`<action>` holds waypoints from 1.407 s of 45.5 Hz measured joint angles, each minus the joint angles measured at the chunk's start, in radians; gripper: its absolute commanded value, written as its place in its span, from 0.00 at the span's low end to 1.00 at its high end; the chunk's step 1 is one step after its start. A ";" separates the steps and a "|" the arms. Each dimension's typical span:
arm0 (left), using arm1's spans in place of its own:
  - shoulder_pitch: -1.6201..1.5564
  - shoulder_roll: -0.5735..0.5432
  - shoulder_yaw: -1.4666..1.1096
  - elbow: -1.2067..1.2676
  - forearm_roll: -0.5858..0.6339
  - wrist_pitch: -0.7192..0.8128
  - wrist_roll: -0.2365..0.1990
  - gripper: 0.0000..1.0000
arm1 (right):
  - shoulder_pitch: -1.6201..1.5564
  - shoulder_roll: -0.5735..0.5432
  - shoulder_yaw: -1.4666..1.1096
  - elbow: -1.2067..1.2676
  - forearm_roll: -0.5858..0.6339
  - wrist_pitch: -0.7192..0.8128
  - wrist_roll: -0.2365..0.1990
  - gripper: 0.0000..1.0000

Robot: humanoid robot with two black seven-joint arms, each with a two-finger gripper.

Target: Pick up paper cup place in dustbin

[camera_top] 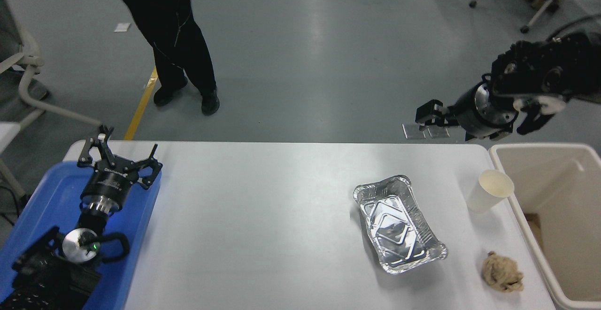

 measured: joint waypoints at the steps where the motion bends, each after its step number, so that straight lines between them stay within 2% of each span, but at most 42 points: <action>1: 0.000 0.000 0.000 0.000 0.000 0.000 0.000 0.99 | 0.036 0.005 0.000 0.032 0.001 0.016 0.000 1.00; 15: 0.000 0.001 0.000 0.000 0.000 0.000 0.000 0.99 | 0.375 -0.035 0.007 0.284 0.036 0.205 0.000 1.00; 31: 0.001 0.002 0.000 0.000 0.000 0.000 -0.001 0.99 | 0.508 -0.087 0.008 0.346 0.050 0.313 0.000 1.00; 42: 0.001 0.002 0.000 0.000 0.000 0.000 -0.001 0.99 | 0.516 -0.094 0.007 0.355 0.052 0.321 -0.005 1.00; 50: 0.000 0.002 0.000 0.000 0.000 0.000 -0.001 0.99 | 0.435 -0.093 0.001 0.336 0.048 0.267 -0.008 1.00; 64: 0.000 0.001 0.000 0.000 0.000 0.000 -0.001 0.99 | 0.149 -0.097 -0.010 0.104 0.033 0.184 -0.008 1.00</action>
